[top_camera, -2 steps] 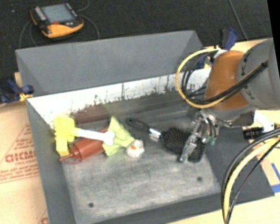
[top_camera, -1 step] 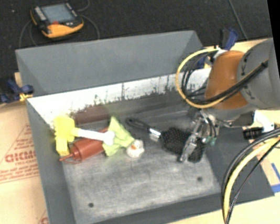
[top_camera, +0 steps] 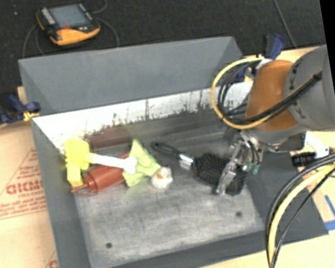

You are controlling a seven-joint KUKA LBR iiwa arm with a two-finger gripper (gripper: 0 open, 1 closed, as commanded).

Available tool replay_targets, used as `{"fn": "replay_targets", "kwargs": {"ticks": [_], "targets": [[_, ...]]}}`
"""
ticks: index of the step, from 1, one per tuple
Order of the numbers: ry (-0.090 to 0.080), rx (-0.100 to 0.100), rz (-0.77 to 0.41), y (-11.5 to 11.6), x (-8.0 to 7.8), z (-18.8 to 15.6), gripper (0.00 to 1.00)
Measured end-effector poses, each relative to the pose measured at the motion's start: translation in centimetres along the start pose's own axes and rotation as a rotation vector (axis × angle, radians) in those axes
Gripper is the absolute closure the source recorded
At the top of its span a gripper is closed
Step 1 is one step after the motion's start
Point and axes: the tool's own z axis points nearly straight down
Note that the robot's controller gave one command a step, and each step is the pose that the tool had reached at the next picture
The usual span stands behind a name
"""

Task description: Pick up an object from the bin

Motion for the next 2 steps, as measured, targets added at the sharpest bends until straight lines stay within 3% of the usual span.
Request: {"fn": "replay_targets", "kwargs": {"ticks": [1,2], "targets": [[0.013,0.007,-0.001,-0.2,0.3,-1.8,1.00],[0.008,0.006,-0.001,-0.2,0.1,-4.0,1.00]]}}
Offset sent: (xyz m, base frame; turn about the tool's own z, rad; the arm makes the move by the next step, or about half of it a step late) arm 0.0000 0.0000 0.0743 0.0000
